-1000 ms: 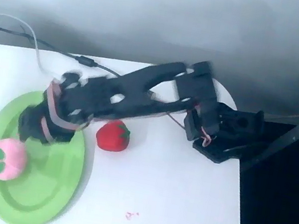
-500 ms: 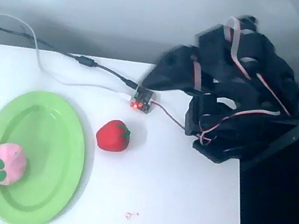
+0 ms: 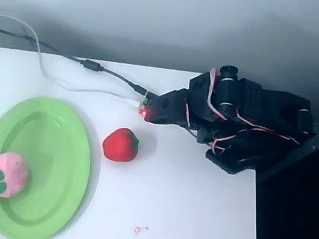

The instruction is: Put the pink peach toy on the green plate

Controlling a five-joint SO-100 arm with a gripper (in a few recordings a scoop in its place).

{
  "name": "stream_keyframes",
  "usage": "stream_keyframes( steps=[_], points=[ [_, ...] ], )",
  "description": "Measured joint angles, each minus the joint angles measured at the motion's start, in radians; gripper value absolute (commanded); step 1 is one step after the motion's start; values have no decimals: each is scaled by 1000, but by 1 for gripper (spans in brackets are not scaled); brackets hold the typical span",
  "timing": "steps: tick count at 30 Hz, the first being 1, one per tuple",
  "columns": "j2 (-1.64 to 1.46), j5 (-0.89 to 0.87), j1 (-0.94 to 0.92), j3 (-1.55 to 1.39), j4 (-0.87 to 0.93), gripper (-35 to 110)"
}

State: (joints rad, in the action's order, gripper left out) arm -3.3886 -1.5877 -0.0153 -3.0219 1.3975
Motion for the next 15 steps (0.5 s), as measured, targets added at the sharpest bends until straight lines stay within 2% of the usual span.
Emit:
stream_keyframes(
  steps=[4,15],
  points=[
    [-6,60,9,-20,0,0],
    [-6,72,26,-21,0,0]
  ],
)
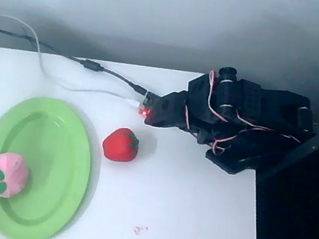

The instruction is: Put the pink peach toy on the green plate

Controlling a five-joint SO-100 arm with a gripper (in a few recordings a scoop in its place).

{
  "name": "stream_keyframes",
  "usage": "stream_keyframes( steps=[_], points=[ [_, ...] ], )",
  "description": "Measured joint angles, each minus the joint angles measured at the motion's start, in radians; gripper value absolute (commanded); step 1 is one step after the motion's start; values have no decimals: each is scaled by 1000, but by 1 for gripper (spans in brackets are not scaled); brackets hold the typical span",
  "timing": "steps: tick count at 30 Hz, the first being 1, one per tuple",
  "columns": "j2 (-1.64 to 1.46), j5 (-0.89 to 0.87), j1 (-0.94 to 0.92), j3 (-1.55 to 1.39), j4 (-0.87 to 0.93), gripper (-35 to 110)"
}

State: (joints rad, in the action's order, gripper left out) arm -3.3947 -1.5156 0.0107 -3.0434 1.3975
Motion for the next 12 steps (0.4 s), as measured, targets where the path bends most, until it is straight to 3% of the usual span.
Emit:
stream_keyframes(
  steps=[12],
  points=[
    [0,6,0,0,0,2]
  ],
)
